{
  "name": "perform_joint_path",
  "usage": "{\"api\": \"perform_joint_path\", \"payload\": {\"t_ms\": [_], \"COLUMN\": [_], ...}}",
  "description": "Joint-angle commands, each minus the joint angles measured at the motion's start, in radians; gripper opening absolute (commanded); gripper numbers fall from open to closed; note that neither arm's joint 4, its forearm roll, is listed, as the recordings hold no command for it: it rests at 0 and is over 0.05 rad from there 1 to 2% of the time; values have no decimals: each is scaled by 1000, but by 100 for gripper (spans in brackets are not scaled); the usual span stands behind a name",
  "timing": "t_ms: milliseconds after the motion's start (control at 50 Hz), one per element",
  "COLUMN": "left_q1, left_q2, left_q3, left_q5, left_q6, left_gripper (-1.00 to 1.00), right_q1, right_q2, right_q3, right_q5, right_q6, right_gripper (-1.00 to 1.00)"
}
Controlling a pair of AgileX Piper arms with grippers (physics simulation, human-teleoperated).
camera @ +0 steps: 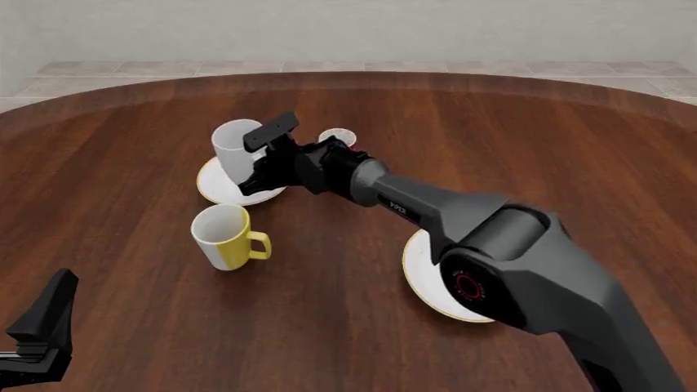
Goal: Put the white mug on the left plate.
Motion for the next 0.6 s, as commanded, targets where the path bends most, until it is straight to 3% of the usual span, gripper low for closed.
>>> {"api": "perform_joint_path", "payload": {"t_ms": [20, 600], "left_q1": [0, 0], "left_q2": [0, 0], "left_q3": [0, 0], "left_q5": [0, 0], "left_q6": [0, 0], "left_gripper": [100, 100], "right_q1": [-1, -2], "right_q2": [9, 20], "right_q3": [-23, -26], "right_q5": [7, 9], "right_q6": [8, 16], "right_gripper": [-100, -100]}}
